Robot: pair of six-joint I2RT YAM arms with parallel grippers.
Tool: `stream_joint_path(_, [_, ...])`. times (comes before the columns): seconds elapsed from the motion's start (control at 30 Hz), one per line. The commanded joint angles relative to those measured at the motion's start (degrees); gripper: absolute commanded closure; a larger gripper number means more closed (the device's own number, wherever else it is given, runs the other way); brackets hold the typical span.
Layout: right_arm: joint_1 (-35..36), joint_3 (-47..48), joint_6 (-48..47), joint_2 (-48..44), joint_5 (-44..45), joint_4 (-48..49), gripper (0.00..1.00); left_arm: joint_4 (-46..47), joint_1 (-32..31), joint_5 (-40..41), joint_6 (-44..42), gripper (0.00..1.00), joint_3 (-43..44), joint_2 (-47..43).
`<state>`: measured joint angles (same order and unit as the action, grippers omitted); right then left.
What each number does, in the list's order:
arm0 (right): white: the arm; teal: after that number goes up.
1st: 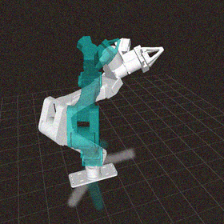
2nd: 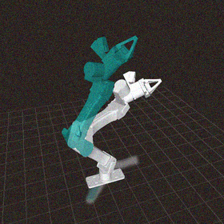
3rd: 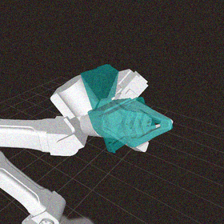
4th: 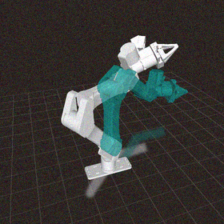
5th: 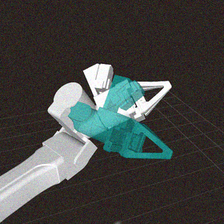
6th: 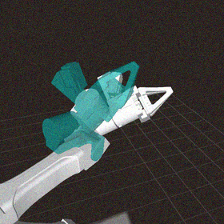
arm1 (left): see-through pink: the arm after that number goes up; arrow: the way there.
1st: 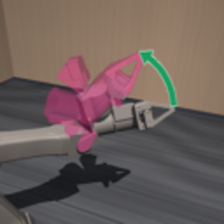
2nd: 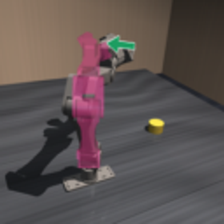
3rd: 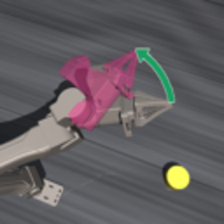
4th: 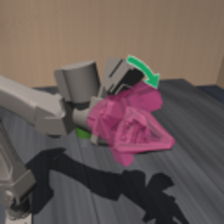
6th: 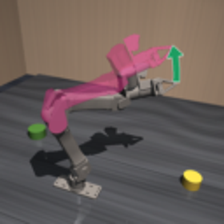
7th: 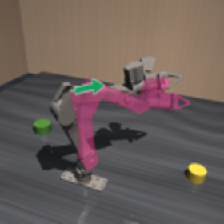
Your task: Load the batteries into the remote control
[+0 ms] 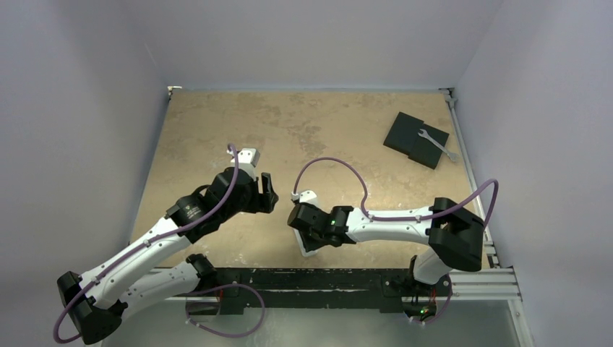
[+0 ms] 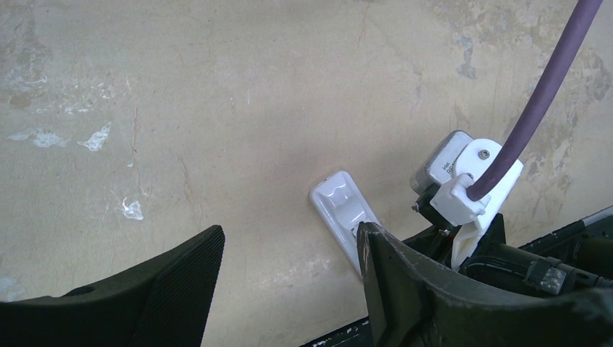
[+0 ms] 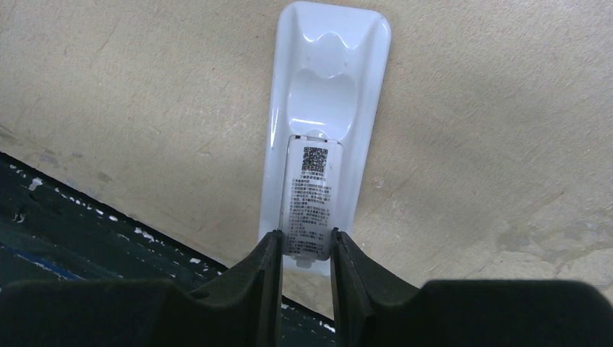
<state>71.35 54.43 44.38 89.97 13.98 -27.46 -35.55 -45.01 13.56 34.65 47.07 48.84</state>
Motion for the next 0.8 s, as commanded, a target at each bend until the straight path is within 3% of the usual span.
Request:
stream_joint_path(0.0, [0.53,2.04,0.71,0.07,0.64,-0.84,1.00,0.36,0.28,0.76,-1.46,0.32,1.22,-0.94])
stream_joint_path(0.77, [1.01,2.58,2.46,1.40,2.27,-1.63,1.00,0.24,0.28,0.68,-1.27,0.32,1.01,-1.47])
